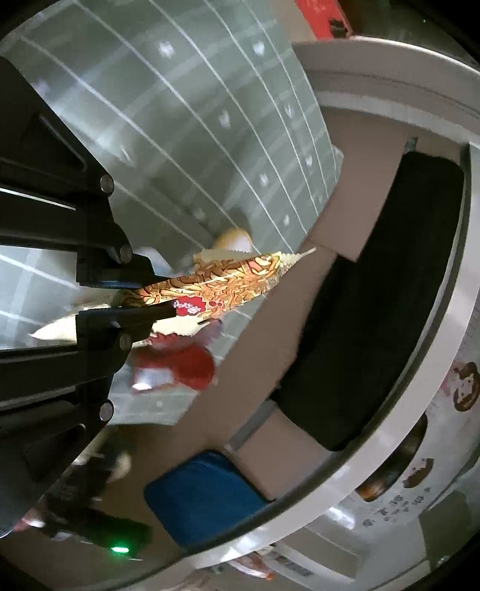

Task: Collect trash
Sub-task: 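Reach the left gripper to a snack bag while the right gripper reaches the red can, then grasp the orange snack bag with the left gripper while the right gripper grasps the red can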

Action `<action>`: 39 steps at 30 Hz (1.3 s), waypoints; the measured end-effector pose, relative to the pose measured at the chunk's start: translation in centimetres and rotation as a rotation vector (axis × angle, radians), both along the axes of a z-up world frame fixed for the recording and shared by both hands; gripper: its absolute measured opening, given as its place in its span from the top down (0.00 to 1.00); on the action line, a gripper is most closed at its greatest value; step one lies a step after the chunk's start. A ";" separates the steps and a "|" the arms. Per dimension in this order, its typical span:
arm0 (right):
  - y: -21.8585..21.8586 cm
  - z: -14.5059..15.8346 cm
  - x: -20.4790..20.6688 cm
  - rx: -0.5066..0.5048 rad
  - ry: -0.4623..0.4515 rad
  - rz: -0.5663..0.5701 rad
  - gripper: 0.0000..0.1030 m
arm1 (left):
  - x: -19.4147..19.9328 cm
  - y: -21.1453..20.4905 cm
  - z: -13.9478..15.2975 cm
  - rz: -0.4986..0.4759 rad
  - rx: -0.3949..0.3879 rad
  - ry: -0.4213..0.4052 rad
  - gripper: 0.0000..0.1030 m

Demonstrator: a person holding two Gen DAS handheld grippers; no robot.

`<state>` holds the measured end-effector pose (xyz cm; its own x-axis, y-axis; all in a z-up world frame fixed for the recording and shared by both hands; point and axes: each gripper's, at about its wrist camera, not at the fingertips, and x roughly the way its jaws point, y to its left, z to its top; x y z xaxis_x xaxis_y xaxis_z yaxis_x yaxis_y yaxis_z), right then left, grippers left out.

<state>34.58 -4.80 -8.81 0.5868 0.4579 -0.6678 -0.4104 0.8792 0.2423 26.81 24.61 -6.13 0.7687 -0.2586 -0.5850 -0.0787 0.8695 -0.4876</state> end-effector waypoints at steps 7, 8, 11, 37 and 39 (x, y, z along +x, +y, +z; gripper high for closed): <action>3.7 0.0 4.8 0.023 -0.006 0.032 0.38 | -3.8 1.2 -1.1 -0.012 0.075 0.005 0.92; 4.3 -0.3 5.6 0.007 -0.003 0.026 0.38 | -3.8 1.4 -1.3 -0.011 0.066 0.003 0.92; 5.8 -1.5 6.9 -0.025 0.006 0.035 0.37 | -3.6 1.9 -2.0 -0.006 0.033 -0.002 0.92; 3.9 -0.2 1.4 -0.014 0.048 0.149 0.80 | -1.8 0.4 -2.0 -0.001 -0.036 -0.028 0.87; 2.9 -0.2 0.4 -0.026 0.056 0.140 0.80 | -1.8 -0.6 -1.5 -0.008 0.008 -0.042 0.91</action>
<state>34.95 -1.85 -8.96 0.4797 0.5151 -0.7103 -0.5161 0.8203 0.2464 24.99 24.04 -7.66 0.7903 -0.2605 -0.5546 -0.0511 0.8740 -0.4833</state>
